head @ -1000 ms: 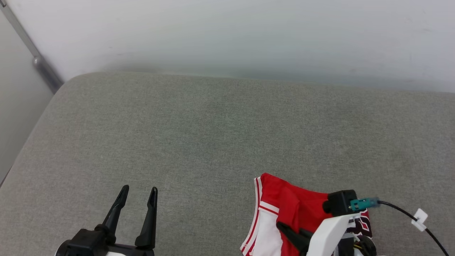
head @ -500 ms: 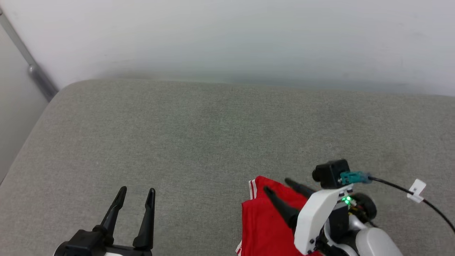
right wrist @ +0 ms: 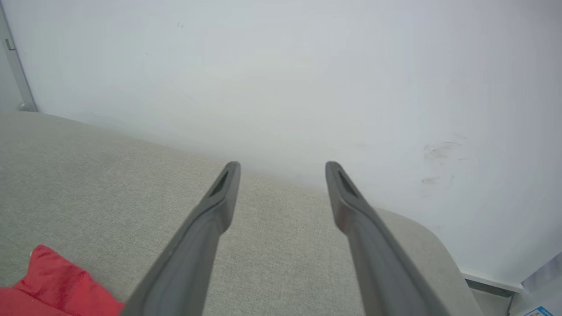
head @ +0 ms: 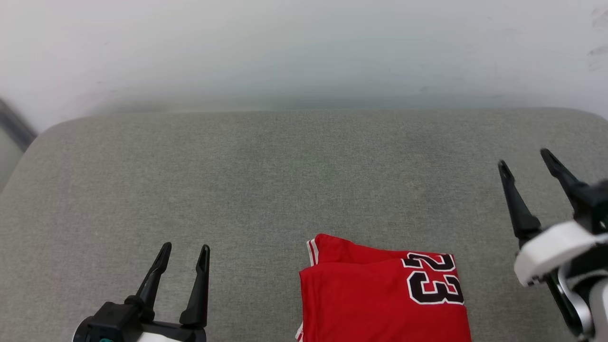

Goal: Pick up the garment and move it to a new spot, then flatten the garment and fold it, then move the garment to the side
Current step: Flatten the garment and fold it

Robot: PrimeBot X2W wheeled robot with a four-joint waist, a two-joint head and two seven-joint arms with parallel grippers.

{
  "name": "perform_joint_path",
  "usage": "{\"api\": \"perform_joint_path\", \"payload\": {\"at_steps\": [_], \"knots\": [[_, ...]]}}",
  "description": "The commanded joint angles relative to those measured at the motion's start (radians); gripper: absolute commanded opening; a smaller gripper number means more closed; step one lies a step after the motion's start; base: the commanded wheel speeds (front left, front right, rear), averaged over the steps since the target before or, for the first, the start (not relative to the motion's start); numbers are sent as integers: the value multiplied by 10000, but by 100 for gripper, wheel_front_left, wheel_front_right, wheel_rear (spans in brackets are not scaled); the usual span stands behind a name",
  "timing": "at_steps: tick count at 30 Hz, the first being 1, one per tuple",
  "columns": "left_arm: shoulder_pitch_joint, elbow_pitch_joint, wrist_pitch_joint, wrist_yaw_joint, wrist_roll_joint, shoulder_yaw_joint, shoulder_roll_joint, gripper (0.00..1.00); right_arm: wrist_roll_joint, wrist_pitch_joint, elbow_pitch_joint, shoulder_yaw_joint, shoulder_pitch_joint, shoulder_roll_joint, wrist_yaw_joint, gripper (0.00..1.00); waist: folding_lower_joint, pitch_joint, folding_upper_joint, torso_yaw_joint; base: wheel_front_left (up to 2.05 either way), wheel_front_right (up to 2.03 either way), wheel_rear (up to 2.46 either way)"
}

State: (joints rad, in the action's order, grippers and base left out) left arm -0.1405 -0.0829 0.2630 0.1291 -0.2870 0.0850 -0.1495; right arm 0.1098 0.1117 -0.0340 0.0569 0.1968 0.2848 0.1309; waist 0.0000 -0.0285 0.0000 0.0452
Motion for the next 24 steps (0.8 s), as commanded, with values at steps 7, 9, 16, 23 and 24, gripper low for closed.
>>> {"api": "perform_joint_path", "payload": {"at_steps": [7, 9, 16, 23, 24], "knots": [[112, 20, 22, 10, -18, -54, 81, 100, 63, -1511, -627, -850, -1621, -257, -4, 100, 0, -142, 0, -160, 0, 0, 0], [87, 40, 22, 10, -44, -72, 123, 100, 82, -1831, -734, -957, -1890, -419, -6, 100, 0, -161, 0, -202, 0, 0, 0], [119, 65, 22, 11, 5, -16, 164, 100, -264, -2711, -945, -852, -2581, -1080, -6, 100, 0, -202, 0, -184, 0, 0, 0], [118, -23, 22, 11, 107, -89, 195, 100, -315, -2890, -828, -841, -2563, -1488, -6, 100, 0, -246, 0, -211, 0, 0, 0], [124, -23, 22, 11, 123, -96, 197, 100, -284, -2900, -815, -841, -2537, -1509, -6, 100, 0, -246, 0, -210, 0, 0, 0]]}}
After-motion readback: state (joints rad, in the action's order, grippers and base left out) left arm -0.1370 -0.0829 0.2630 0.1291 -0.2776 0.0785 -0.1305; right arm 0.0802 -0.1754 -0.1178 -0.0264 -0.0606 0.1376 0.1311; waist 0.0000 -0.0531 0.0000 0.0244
